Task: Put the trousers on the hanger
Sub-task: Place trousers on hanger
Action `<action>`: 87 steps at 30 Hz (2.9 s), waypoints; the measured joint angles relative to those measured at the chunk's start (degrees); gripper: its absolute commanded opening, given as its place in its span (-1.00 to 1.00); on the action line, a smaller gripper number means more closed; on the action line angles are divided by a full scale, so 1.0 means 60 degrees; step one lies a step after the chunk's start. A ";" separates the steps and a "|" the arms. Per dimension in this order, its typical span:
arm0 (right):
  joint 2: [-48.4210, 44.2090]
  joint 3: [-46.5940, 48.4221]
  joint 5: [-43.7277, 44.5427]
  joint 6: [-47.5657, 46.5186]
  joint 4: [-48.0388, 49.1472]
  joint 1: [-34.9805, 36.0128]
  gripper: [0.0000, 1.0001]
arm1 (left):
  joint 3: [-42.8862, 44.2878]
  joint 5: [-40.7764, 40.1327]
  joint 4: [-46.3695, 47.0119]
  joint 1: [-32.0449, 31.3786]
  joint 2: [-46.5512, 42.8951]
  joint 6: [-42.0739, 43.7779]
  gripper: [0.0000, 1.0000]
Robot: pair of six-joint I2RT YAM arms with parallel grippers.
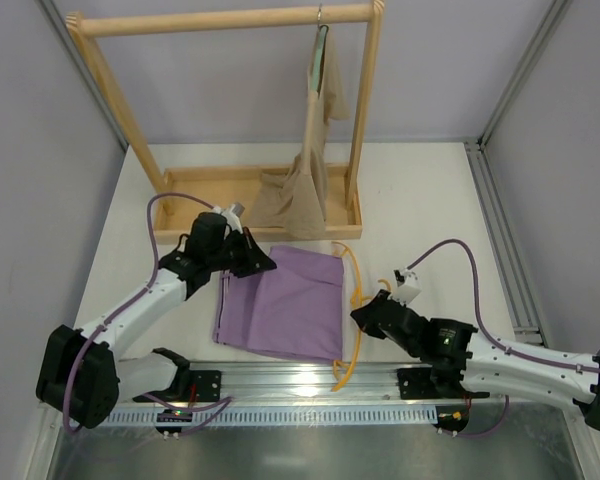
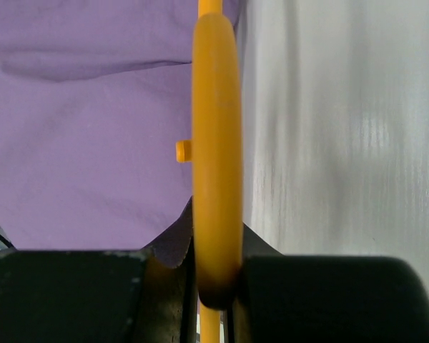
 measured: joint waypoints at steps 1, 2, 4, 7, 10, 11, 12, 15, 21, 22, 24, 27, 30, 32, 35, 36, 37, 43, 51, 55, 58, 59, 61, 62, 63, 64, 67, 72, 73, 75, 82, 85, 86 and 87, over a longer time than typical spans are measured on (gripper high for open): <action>0.0000 -0.0113 0.0029 0.0069 0.0109 0.0007 -0.92 | 0.0000 -0.0095 -0.0193 0.0000 0.0000 0.0011 -0.99; -0.0015 -0.0270 0.0047 0.0142 0.0299 0.0007 -0.92 | 0.0004 -0.0164 -0.0361 0.0000 0.0000 -0.0004 -1.00; -0.0051 -0.0521 0.0069 0.0219 0.0685 0.0007 -0.92 | 0.0004 -0.0189 -0.0535 0.0000 0.0000 -0.0153 -0.99; -0.0051 -0.0659 0.0040 0.0233 0.1056 0.0007 -0.92 | 0.0015 -0.0178 -0.0608 0.0000 0.0000 -0.0401 -0.99; -0.0051 -0.0663 0.0000 0.0197 0.1330 0.0007 -0.92 | 0.0098 -0.0175 -0.0776 0.0000 0.0000 -0.0681 -1.00; -0.0051 -0.0674 -0.0007 0.0182 0.1439 0.0007 -0.92 | 0.0135 -0.0146 -0.0794 0.0000 0.0000 -0.0783 -1.00; -0.0040 -0.0696 -0.0007 0.0171 0.1577 0.0007 -0.92 | 0.0157 -0.0087 -0.0780 0.0004 0.0000 -0.0947 -0.99; 0.0233 -0.0863 0.0007 0.0171 0.2157 0.0004 -0.92 | 0.0160 0.0084 -0.0732 0.0004 0.0000 -0.1341 -1.00; 0.0703 -0.1610 0.0051 0.0732 0.3614 0.0007 -0.92 | 0.0623 -0.0022 -0.1395 0.0044 -0.0018 -0.1650 -1.00; 0.0692 -0.1759 0.0080 0.0922 0.3734 0.0007 -0.92 | 0.0860 -0.0091 -0.1785 0.0091 -0.0018 -0.1596 -0.99; 0.0455 -0.1956 0.0153 0.1406 0.3657 0.0015 -0.92 | 0.1373 -0.0226 -0.2419 0.0361 -0.0018 -0.1341 -1.00; -0.0164 -0.2058 0.0204 0.2000 0.3027 0.0036 -0.92 | 0.2164 -0.0517 -0.3577 0.1060 0.0004 -0.0616 -1.00; -0.1111 -0.1949 0.0255 0.2412 0.2218 0.0091 -0.92 | 0.2514 -0.0805 -0.4663 0.1810 0.0120 0.0182 -1.00; -0.1643 -0.1636 0.0350 0.2503 0.1344 0.0098 -0.92 | 0.2510 -0.0918 -0.5125 0.2087 0.0280 0.0586 -1.00; -0.1931 -0.0987 0.0503 0.2477 0.0058 0.0098 -0.92 | 0.2244 -0.0860 -0.5198 0.2167 0.0579 0.0954 -0.99; -0.1920 -0.0725 0.0517 0.2375 -0.0393 0.0095 -0.92 | 0.2000 -0.0787 -0.5089 0.2167 0.0627 0.1031 -0.99; -0.1865 -0.0484 0.0514 0.2248 -0.0772 0.0095 -0.92 | 0.1723 -0.0707 -0.4918 0.2171 0.0652 0.1082 -1.00; -0.0772 0.0729 0.0226 0.1308 -0.2029 0.0091 -0.92 | 0.0390 -0.0299 -0.3541 0.2189 0.0838 0.1075 -1.00; -0.0036 0.1213 0.0058 0.0135 -0.2211 0.0047 -0.92 | 0.0342 0.0393 -0.1490 0.2215 0.1290 0.1086 -0.34; -0.0222 0.1217 -0.0007 -0.0244 -0.2350 0.0047 -0.92 | 0.0288 0.0178 -0.1144 0.2357 0.1268 0.1086 0.03; -0.0280 0.1209 -0.0033 -0.0273 -0.2346 0.0047 -0.92 | -0.0102 -0.0685 -0.1596 0.2160 0.0714 0.1056 0.07; -0.0302 0.1206 -0.0040 -0.0273 -0.2342 0.0051 -0.92 | -0.0259 -0.1020 -0.1883 0.2011 0.0382 0.1042 0.07; -0.0299 0.1198 -0.0040 -0.0273 -0.2331 0.0047 -0.92 | -0.0572 -0.1504 -0.2444 0.1621 -0.0448 0.0991 0.07; -0.0299 0.1198 -0.0044 -0.0273 -0.2317 0.0047 -0.92 | -0.0729 -0.1650 -0.2670 0.1439 -0.0911 0.0933 0.07; -0.0291 0.1198 -0.0040 -0.0277 -0.2313 0.0047 -0.92 | -0.0867 -0.1679 -0.2783 0.1286 -0.1322 0.0798 0.06; -0.0222 0.1198 -0.0040 -0.0277 -0.2306 0.0047 -0.92 | -0.1005 -0.1698 -0.2838 0.1151 -0.1679 0.0667 0.06; -0.0036 0.1202 -0.0036 -0.0310 -0.2259 0.0051 -0.92 | -0.1665 -0.1603 -0.2732 0.0787 -0.2816 0.0033 0.08; 0.0270 0.1279 -0.0025 -0.0364 -0.2073 0.0047 -0.92 | -0.3111 -0.1552 -0.2455 0.0131 -0.3406 -0.0903 0.20; 0.0284 0.1286 -0.0025 -0.0382 -0.2022 0.0047 -0.92 | -0.3351 -0.1545 -0.2342 0.0040 -0.3362 -0.1035 0.21; 0.0288 0.1286 -0.0022 -0.0382 -0.1996 0.0047 -0.92 | -0.3705 -0.1464 -0.1949 -0.0080 -0.3235 -0.1315 0.23; 0.0138 0.1271 0.0000 -0.0382 -0.1960 0.0047 -0.92 | -0.3971 -0.0922 -0.0262 -0.0463 -0.2612 -0.2127 0.22; 0.0051 0.1271 -0.0004 -0.0379 -0.1978 0.0047 -0.92 | -0.3967 -0.0729 0.0066 -0.0514 -0.2215 -0.2273 0.21; 0.0044 0.1271 -0.0004 -0.0379 -0.2000 0.0047 -0.92 | -0.3949 -0.0696 0.0106 -0.0535 -0.2116 -0.2299 0.20; 0.0029 0.1271 -0.0004 -0.0379 -0.2036 0.0047 -0.92 | -0.3927 -0.0685 0.0127 -0.0576 -0.2055 -0.2328 0.19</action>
